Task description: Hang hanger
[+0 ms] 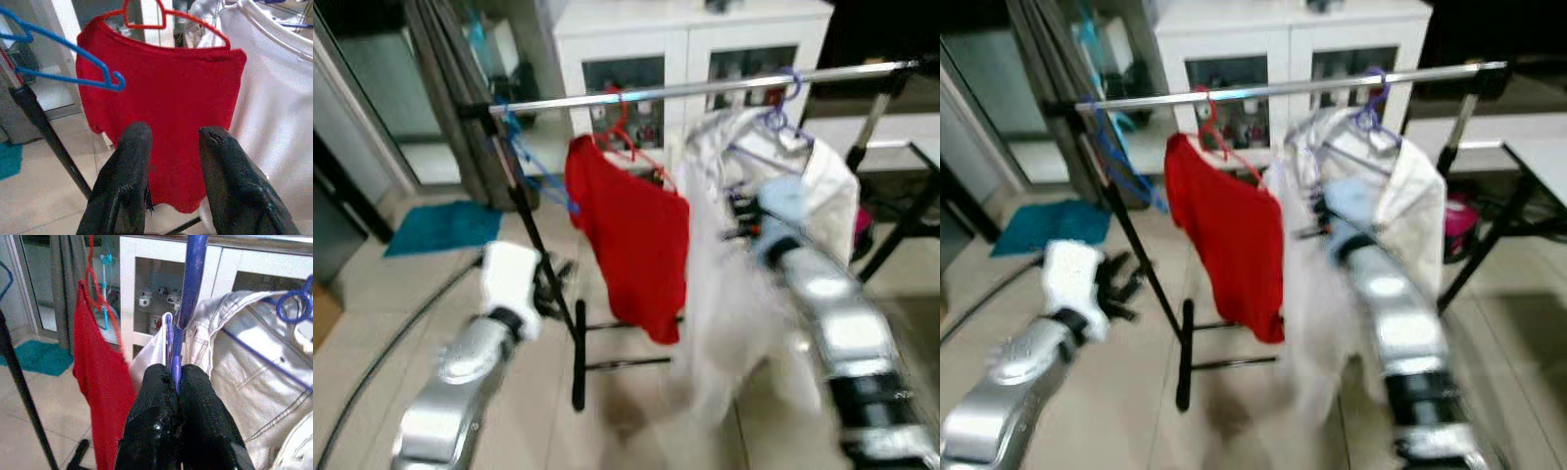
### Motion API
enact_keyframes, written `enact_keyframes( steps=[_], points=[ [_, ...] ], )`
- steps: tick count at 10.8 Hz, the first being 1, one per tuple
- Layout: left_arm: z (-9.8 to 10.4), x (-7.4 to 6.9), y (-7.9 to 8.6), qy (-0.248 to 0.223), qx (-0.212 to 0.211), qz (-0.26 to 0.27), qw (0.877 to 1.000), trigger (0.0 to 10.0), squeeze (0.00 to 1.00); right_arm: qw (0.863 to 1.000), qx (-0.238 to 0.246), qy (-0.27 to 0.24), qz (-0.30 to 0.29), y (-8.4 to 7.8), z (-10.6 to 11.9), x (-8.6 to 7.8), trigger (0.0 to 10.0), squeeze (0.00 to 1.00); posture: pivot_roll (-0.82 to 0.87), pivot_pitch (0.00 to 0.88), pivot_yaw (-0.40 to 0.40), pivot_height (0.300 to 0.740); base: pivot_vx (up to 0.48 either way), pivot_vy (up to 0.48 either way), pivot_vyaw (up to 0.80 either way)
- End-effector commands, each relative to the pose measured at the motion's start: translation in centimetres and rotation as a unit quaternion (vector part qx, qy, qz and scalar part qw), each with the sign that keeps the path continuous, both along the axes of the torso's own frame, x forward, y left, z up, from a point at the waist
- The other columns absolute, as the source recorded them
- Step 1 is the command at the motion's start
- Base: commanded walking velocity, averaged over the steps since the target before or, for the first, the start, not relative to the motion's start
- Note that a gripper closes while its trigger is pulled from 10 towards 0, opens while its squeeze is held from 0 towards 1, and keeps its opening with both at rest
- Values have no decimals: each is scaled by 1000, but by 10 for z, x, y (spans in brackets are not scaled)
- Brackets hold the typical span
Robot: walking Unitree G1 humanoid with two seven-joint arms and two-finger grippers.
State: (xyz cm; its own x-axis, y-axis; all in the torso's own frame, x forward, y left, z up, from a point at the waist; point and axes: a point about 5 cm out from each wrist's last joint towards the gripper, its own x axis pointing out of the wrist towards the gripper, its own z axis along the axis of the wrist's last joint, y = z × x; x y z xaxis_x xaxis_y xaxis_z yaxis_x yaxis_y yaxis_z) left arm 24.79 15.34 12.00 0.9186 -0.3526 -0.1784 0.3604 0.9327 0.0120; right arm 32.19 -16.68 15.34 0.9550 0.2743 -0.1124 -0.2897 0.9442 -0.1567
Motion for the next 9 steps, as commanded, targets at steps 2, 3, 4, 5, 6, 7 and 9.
enact_keyframes(
  steps=[2, 3, 4, 5, 6, 7, 9],
  points=[
    [2, -2, 9, 2, 15, 0, 1000, 10000, 0, 992, 24, -17, 122, 27, 17, -9, 10000, 0, -10, 0, 83, 740, 362, 0, 0],
    [2, -2, 9, 2, 15, 0, 1000, 10000, 0, 989, 26, -17, 146, 30, 18, -13, 10000, 0, -10, 0, 83, 740, 360, 0, 0],
    [3, -2, 9, 1, 14, -2, 1000, 10000, 0, 973, 25, -15, 229, 42, 18, -29, 10000, 0, -12, 0, 85, 740, 364, 0, 0],
    [4, -1, 8, 0, 15, -4, 1000, 10000, 0, 966, 27, -13, 255, 48, 17, -35, 10000, 0, -13, 0, 88, 740, 360, 0, 0],
    [4, -1, 7, -1, 16, -7, 1000, 10000, 0, 966, 25, -8, 256, 52, 14, -38, 10000, 0, -11, 0, 90, 740, 360, 0, 0],
    [4, -1, 7, -2, 17, -8, 1000, 10000, 0, 976, 19, 0, 217, 48, 10, -32, 10000, 0, -10, 0, 90, 740, 356, 0, 0],
    [7, -1, 5, -8, 9, -16, 1000, 10000, 0, 994, -14, -2, 110, 33, 7, -20, 10000, 0, -14, 0, 95, 740, 146, 0, 0]
  ],
)
